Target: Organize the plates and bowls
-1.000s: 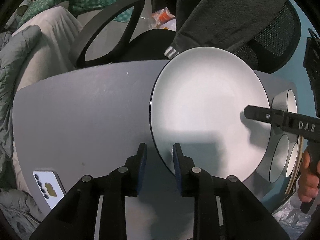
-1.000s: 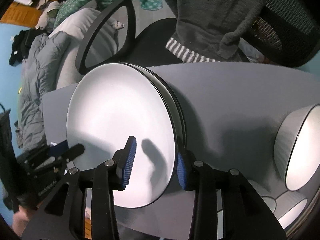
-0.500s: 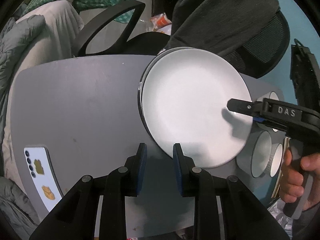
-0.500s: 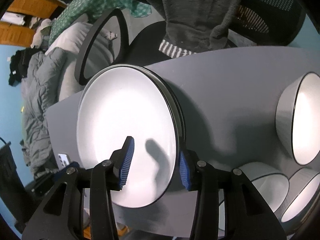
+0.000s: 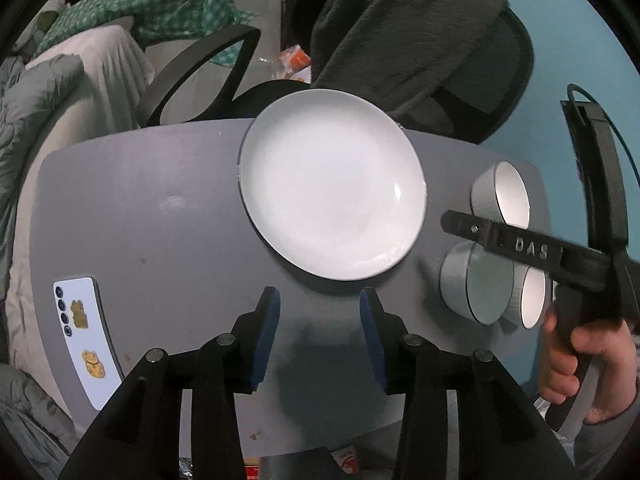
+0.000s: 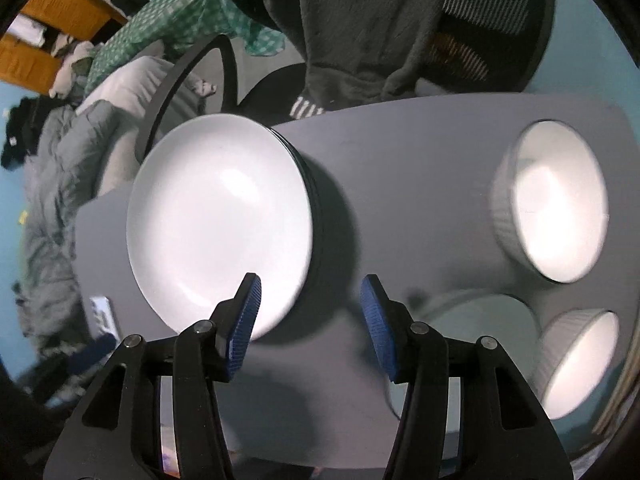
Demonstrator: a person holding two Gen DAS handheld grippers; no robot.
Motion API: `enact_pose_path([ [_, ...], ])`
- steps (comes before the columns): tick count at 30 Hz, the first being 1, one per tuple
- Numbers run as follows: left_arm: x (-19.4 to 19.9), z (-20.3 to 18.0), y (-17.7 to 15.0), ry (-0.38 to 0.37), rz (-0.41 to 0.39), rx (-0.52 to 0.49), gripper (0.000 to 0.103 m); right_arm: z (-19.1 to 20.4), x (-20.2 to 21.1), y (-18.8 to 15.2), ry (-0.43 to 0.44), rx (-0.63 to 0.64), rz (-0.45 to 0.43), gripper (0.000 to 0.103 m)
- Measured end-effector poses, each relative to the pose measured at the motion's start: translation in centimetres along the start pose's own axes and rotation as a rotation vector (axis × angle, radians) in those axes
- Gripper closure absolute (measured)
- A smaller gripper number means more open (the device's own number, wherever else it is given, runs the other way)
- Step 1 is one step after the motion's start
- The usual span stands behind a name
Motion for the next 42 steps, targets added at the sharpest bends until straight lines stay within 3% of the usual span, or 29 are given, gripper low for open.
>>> enact_pose_path([
  [5,0.9,-2.0,-1.5,0.004,-0.002,-0.063,0.059,-1.2,2.4,-2.2,-0.095,0.064,-0.032,0.05],
  [12,1.8,-5.4,-3.3,-0.005,0.0,-0.159,0.058,-3.1,5.6,-4.4,-0.137,0.07,-0.058,0.049],
  [15,1.8,-6.8,-3.9,-0.017,0.003,-0.184,0.048,-4.0,6.6,-5.5,-0.145,0.069,-0.06,0.048],
  [21,1.4,-8.9,-4.3,-0.033,0.018,-0.196,0.048,-6.1,7.8,-6.9,-0.165,0.069,-0.056,0.047],
  [34,-1.4,-13.6,-4.4,-0.018,0.063,-0.197,0.047,-10.6,9.3,-8.6,-0.141,0.089,-0.027,0.047],
  [42,-4.6,-15.2,-3.8,-0.01,0.106,-0.17,0.046,-13.3,7.9,-7.9,-0.088,0.098,-0.011,0.047],
])
Point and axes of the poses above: each gripper's, at about its wrist camera, not at the fingertips, and x roughly against the way its jaws point, z to its left, y to its top, the point moved 10 cm from there along -x, roughly the way its jaws point, and after that the axes turned 3 degrees about x, right-handed, at the moved point
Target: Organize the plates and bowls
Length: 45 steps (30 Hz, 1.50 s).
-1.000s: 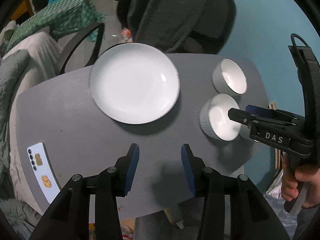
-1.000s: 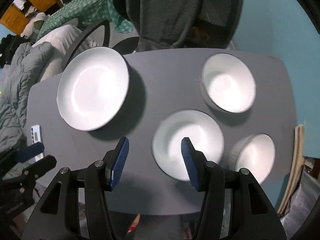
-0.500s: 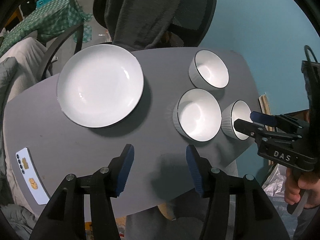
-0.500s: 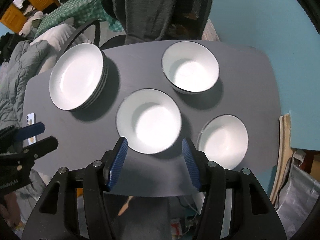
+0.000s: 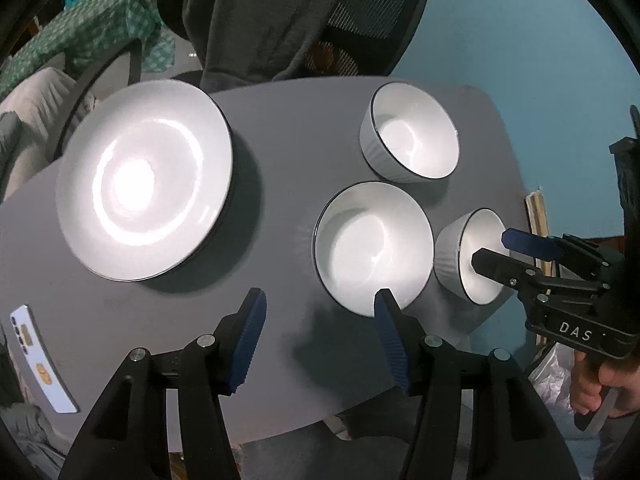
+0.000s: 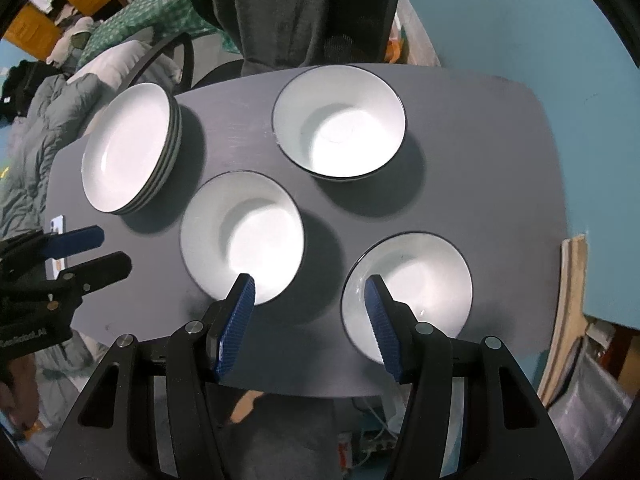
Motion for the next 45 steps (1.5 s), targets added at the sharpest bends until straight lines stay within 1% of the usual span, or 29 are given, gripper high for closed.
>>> enact_pose_path([
  [6,-2.8,-0.3,0.2,0.03,0.031,0.007,0.046,-0.7,-1.9,0.9,0.052,0.02,0.009,0.047],
  [10,-4.1,0.1,0.0,0.037,0.055,0.035,0.046,-0.6,-3.4,1.5,0.086,0.025,0.032,0.047],
  [17,-5.9,0.9,-0.3,0.056,0.071,0.073,0.046,0.3,-5.6,1.9,0.101,0.086,0.064,0.047],
  [22,-7.2,1.1,-0.3,0.047,0.084,0.095,0.046,1.1,-6.8,2.3,0.104,0.115,0.078,0.047],
  [24,-7.7,1.3,-0.4,0.055,0.091,0.102,0.046,1.4,-7.4,2.5,0.103,0.126,0.085,0.047],
  [28,-8.3,1.5,-0.5,0.054,0.1,0.114,0.046,1.6,-8.4,2.5,0.099,0.137,0.102,0.054],
  [31,-8.4,1.8,-0.6,0.052,0.102,0.115,0.046,1.8,-8.8,2.6,0.092,0.141,0.099,0.057],
  [33,-8.6,1.9,-0.7,0.058,0.111,0.115,0.049,2.0,-8.7,2.8,0.069,0.15,0.087,0.058],
  [34,-8.7,1.8,-0.6,0.057,0.113,0.115,0.05,2.1,-8.6,2.9,0.065,0.153,0.085,0.06],
  [35,-8.7,1.8,-0.7,0.055,0.117,0.116,0.052,2.3,-8.6,2.9,0.07,0.157,0.082,0.068],
  [37,-8.6,1.8,-0.7,0.054,0.117,0.116,0.054,3.3,-8.7,2.5,0.111,0.147,0.102,0.072],
  [39,-8.4,2.0,-0.7,0.056,0.112,0.113,0.056,3.6,-8.8,2.3,0.114,0.154,0.102,0.074],
  [40,-8.2,2.4,-1.0,0.055,0.112,0.112,0.057,3.8,-9.0,2.2,0.11,0.157,0.101,0.078],
  [41,-8.1,2.5,-1.1,0.056,0.113,0.112,0.064,3.8,-9.0,2.4,0.112,0.158,0.106,0.079],
  [42,-8.2,2.5,-1.1,0.057,0.118,0.112,0.072,4.0,-9.1,2.3,0.103,0.159,0.109,0.08],
  [45,-8.1,2.6,-1.2,0.051,0.127,0.11,0.082,4.0,-9.1,2.3,0.073,0.162,0.104,0.086],
])
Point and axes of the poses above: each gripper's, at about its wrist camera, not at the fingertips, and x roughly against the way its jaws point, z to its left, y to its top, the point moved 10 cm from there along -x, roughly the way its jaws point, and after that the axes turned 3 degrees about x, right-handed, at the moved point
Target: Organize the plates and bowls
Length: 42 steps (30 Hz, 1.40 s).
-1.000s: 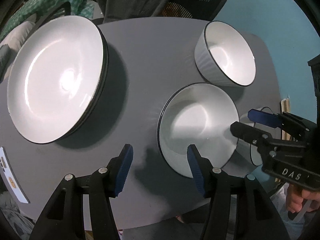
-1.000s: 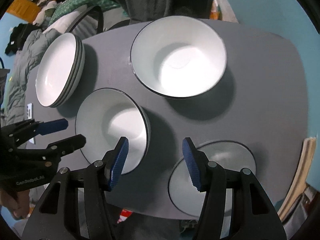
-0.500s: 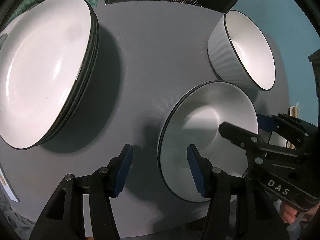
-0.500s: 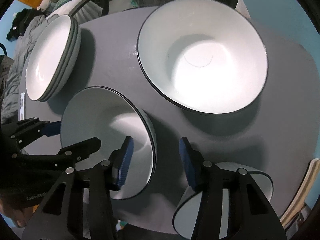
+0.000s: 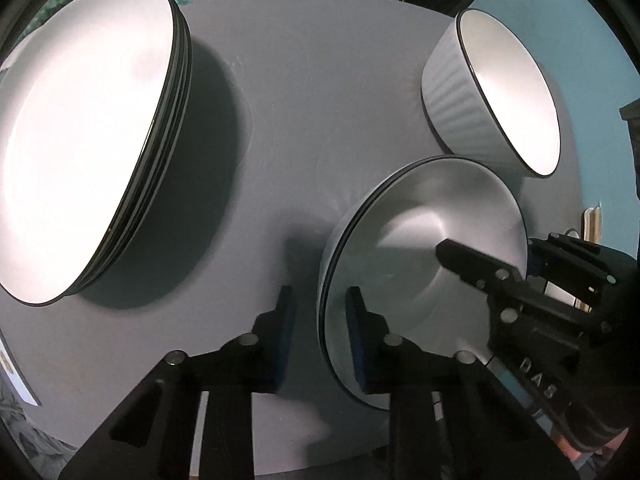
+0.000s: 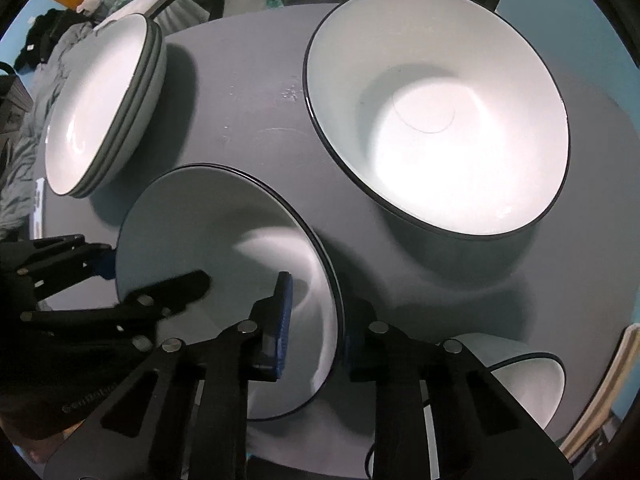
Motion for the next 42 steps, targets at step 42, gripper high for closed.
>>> enact_pose_path([
  [42,9.2,-5.0,7.5,-0.046,-0.117,-0.131,0.091,-4.6,9.2,2.4,-0.002,-0.217,-0.142,0.097],
])
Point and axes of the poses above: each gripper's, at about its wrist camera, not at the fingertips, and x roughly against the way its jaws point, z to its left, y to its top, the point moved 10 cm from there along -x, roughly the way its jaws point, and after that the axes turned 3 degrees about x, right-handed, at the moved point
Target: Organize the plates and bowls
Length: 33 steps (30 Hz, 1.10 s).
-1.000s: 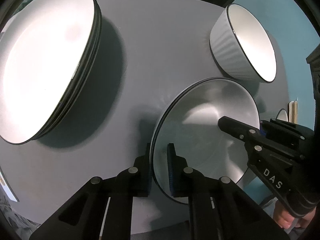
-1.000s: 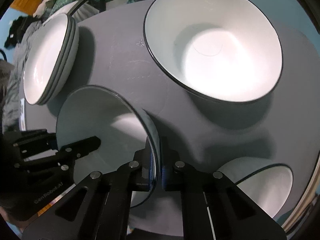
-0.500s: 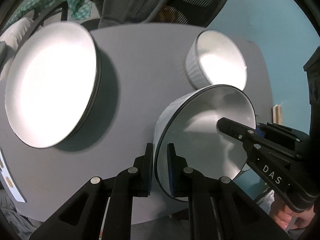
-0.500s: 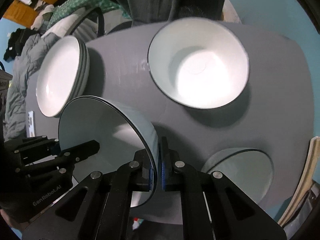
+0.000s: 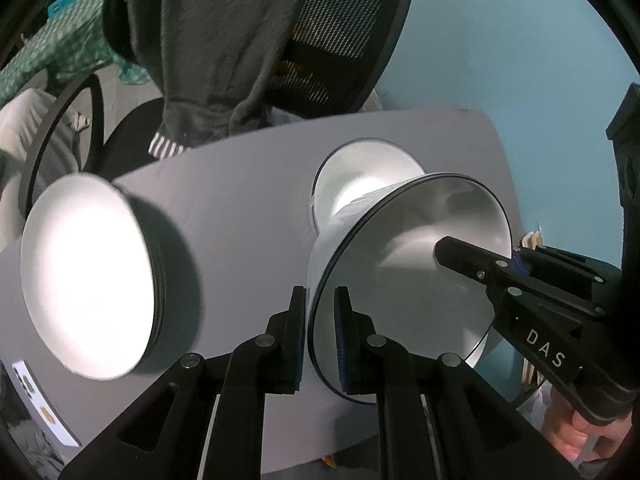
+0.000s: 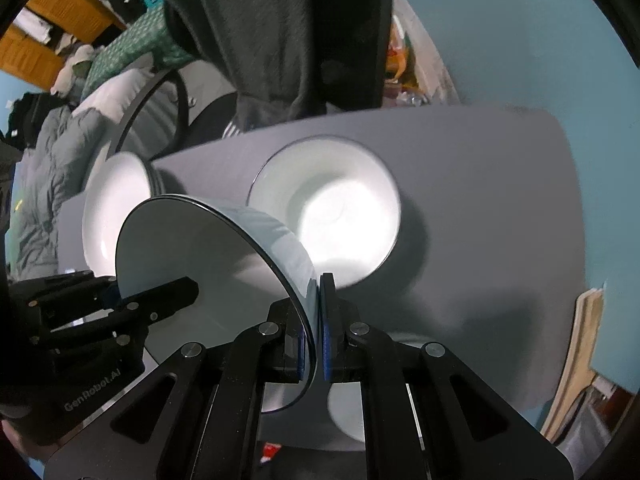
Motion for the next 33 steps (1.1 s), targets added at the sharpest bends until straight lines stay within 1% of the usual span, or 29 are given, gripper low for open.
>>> enact_pose_path([
  [3,-1.1,-0.4,1.3,0.022,0.008,-0.004,0.091,-1.0,-0.1,1.1,-0.01,-0.008,-0.002,0.097],
  [4,-1.8,-1.0,1.9,0.032,0.01,-0.005,0.091,-1.2,-0.3,1.4,-0.012,-0.011,-0.001,0.097],
  [9,-3.6,-1.6,3.3,0.061,0.022,-0.012,0.091,-2.7,-1.1,2.5,-0.003,-0.042,0.019,0.097],
  [16,-5.2,-1.6,4.2,0.088,0.049,-0.015,0.091,-4.1,-1.9,3.2,0.008,-0.061,0.046,0.097],
  [21,-5.0,-1.5,4.8,0.117,0.033,-0.03,0.091,-4.6,-2.8,3.2,0.015,-0.071,0.059,0.097],
  [24,-5.2,-1.4,5.0,0.134,0.039,-0.046,0.091,-4.8,-3.0,3.3,0.014,-0.068,0.064,0.097],
  [30,-5.5,-1.4,5.1,0.141,0.05,-0.06,0.091,-4.7,-3.0,3.2,-0.012,-0.039,0.074,0.095],
  [33,-5.5,-1.3,5.1,0.138,0.056,-0.062,0.09,-4.7,-3.0,3.2,-0.011,-0.043,0.08,0.094],
])
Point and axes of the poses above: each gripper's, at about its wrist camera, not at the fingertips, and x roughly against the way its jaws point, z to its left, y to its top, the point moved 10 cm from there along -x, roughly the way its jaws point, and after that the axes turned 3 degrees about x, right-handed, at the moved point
